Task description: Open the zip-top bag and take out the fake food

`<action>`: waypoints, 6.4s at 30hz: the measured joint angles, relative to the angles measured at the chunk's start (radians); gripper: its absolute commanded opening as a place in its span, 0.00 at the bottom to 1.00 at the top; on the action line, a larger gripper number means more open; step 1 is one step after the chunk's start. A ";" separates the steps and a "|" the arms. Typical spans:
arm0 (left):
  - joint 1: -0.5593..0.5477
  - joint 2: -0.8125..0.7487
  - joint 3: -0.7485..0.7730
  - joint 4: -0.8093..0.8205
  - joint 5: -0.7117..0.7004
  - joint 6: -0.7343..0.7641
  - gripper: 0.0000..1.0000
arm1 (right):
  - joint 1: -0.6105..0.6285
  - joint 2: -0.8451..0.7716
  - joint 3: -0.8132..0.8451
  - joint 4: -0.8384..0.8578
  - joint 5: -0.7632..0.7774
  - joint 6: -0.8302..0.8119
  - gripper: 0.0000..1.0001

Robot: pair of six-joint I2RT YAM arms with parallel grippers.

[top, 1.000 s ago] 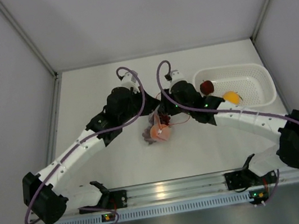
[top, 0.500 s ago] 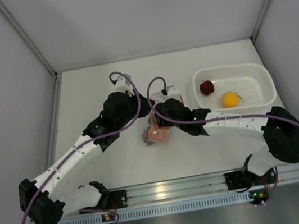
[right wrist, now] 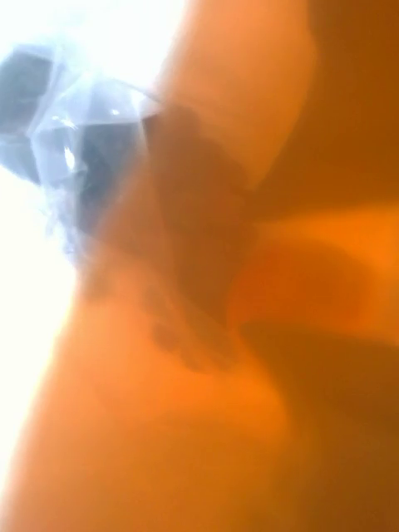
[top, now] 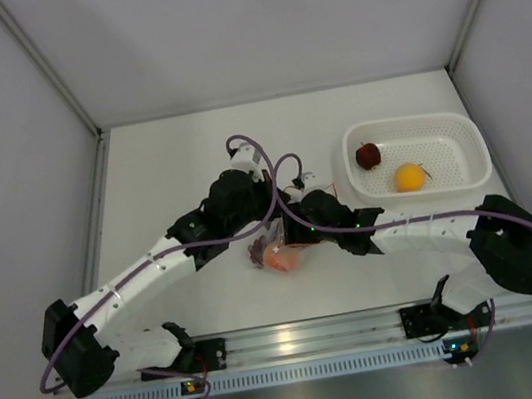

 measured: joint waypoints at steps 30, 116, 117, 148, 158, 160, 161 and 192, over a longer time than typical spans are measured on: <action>-0.213 -0.003 -0.158 0.010 -0.291 -0.058 0.00 | 0.024 -0.093 -0.240 0.201 -0.290 0.203 0.72; -0.126 0.154 0.005 0.078 -0.118 -0.024 0.00 | -0.193 -0.097 -0.066 -0.239 -0.053 -0.103 0.88; -0.127 0.155 0.005 0.072 -0.124 -0.022 0.00 | -0.192 -0.091 -0.070 -0.235 -0.052 -0.096 0.90; -0.140 0.183 0.003 0.085 -0.122 -0.032 0.00 | -0.150 -0.190 0.018 -0.385 0.050 -0.156 0.54; -0.140 0.196 0.002 0.091 -0.152 -0.034 0.00 | -0.150 -0.304 0.085 -0.423 0.061 -0.252 0.50; -0.140 0.196 0.001 0.091 -0.159 -0.035 0.00 | -0.150 -0.335 0.103 -0.427 0.063 -0.262 0.50; -0.141 0.196 0.001 0.091 -0.161 -0.036 0.00 | -0.150 -0.346 0.111 -0.426 0.063 -0.268 0.49; -0.064 0.024 -0.050 -0.022 -0.381 0.011 0.00 | -0.666 -0.126 0.187 -0.425 0.235 -0.377 0.99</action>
